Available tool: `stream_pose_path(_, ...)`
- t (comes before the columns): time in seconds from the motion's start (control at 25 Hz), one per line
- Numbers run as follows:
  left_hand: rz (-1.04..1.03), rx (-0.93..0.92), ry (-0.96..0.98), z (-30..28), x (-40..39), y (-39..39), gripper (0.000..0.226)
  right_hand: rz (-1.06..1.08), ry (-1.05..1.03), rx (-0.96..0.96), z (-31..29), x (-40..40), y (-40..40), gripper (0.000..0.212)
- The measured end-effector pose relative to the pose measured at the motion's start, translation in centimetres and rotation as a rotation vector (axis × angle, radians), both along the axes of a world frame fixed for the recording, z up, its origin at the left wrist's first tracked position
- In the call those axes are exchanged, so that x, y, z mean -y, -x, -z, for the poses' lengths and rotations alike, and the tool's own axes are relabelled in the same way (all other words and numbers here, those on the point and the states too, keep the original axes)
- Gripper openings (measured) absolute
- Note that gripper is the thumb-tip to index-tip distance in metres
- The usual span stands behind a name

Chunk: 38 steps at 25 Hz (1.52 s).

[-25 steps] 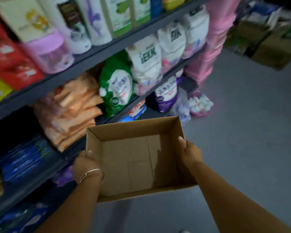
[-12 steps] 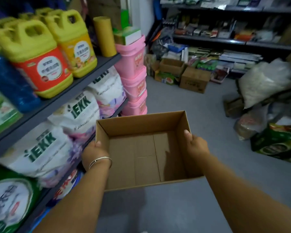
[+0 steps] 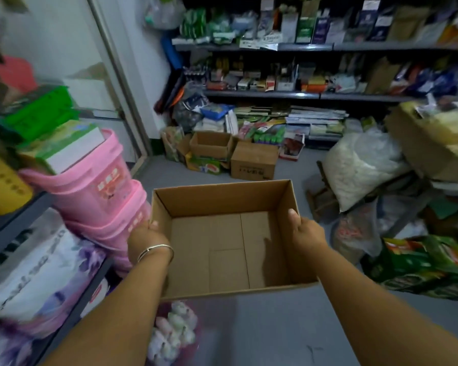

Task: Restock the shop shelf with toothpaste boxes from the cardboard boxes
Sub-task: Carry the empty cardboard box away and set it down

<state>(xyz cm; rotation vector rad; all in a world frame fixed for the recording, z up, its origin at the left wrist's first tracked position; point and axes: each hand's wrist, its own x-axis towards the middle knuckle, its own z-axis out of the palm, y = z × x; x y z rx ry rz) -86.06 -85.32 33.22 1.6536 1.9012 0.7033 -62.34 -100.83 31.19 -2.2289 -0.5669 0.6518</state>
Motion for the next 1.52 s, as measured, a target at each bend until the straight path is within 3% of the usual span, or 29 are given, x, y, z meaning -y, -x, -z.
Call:
stream_pose_path(0.28,0.050,-0.033,0.028,-0.9,-16.9,-19.7,0.031,0.060,0.044,0.032,-1.0,-16.0,-19.1,0.063)
stream_pose_path(0.48,0.109,0.004,0.024,0.6,-31.2,-31.7,0.033,0.131,0.054,0.022,0.5,-28.9,-29.8,0.063)
stream_pose_path(0.88,0.214,-0.145,0.038,3.3,-55.4,-57.5,0.034,0.240,0.081,-0.077,3.6,-51.4,-52.8,0.063)
stream_pose_path(1.16,0.275,-0.226,0.069,11.4,-69.9,-71.0,0.029,0.242,0.190,-0.080,11.3,-66.0,-66.0,0.065)
stream_pose_path(1.52,0.422,-0.275,0.217,30.1,-85.0,-82.0,0.030,0.361,0.273,-0.110,28.7,-78.6,-75.0,0.059)
